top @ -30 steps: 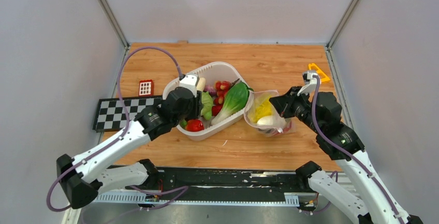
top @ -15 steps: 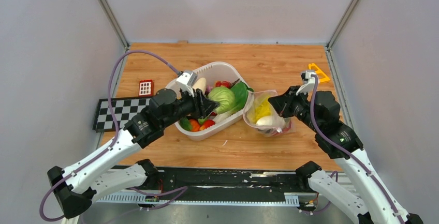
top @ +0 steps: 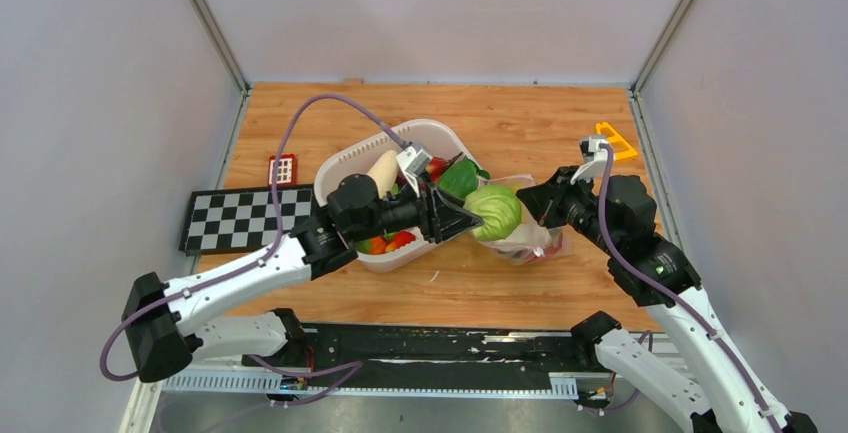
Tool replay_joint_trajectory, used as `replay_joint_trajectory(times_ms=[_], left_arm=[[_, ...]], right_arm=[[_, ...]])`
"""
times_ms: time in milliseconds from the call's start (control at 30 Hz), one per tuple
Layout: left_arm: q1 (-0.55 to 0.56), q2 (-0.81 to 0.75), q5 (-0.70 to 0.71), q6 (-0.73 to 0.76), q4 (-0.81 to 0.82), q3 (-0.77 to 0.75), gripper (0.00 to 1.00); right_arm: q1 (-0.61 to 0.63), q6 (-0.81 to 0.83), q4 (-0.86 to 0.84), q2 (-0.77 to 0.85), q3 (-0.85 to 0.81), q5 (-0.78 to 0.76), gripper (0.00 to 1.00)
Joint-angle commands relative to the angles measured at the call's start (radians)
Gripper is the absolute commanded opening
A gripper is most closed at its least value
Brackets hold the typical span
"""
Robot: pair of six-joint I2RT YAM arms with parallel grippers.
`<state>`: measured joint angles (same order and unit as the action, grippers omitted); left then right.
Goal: Place the food in the zip-top bag and seal the zipper
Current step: Place the fake vegetable in the zipper food storage bag.
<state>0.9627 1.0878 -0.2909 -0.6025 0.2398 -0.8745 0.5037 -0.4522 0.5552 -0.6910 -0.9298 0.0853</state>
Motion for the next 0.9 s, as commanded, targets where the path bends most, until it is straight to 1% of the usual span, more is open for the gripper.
replay_joint_trajectory(times_ms=[0, 200, 267, 367, 500, 567, 633, 700, 767, 833, 867], left_arm=[[0.051, 0.064, 0.027, 0.025, 0.161, 0.021, 0.36], [0.108, 0.121, 0.198, 0.114, 0.064, 0.007, 0.36], [0.125, 0.131, 0.311, 0.142, -0.013, -0.012, 0.36], [0.133, 0.157, 0.431, 0.152, -0.111, -0.047, 0.36], [0.141, 0.186, 0.475, 0.144, -0.125, -0.101, 0.36], [0.15, 0.201, 0.505, 0.142, -0.136, -0.134, 0.38], [0.153, 0.214, 0.504, 0.134, -0.131, -0.161, 0.39], [0.153, 0.23, 0.468, 0.126, -0.108, -0.187, 0.42], [0.153, 0.249, 0.403, 0.12, -0.075, -0.201, 0.44], [0.153, 0.28, 0.29, 0.113, -0.021, -0.206, 0.48], [0.153, 0.29, 0.257, 0.107, -0.01, -0.212, 0.5]], right_arm=[[0.004, -0.013, -0.063, 0.013, -0.012, 0.007, 0.0], [0.003, -0.014, -0.057, 0.041, -0.024, -0.002, 0.0], [0.003, -0.017, -0.059, 0.048, -0.029, 0.002, 0.0], [0.003, -0.018, -0.063, 0.042, -0.041, 0.04, 0.0], [0.004, -0.041, -0.089, 0.019, -0.045, 0.145, 0.0], [0.004, -0.059, -0.101, 0.007, -0.047, 0.182, 0.0], [0.004, -0.073, -0.12, 0.003, -0.041, 0.206, 0.0], [0.004, -0.087, -0.133, 0.006, -0.035, 0.211, 0.0], [0.004, -0.098, -0.145, 0.013, -0.028, 0.204, 0.0], [0.004, -0.109, -0.154, 0.025, -0.02, 0.189, 0.0], [0.004, -0.115, -0.158, 0.03, -0.017, 0.181, 0.0]])
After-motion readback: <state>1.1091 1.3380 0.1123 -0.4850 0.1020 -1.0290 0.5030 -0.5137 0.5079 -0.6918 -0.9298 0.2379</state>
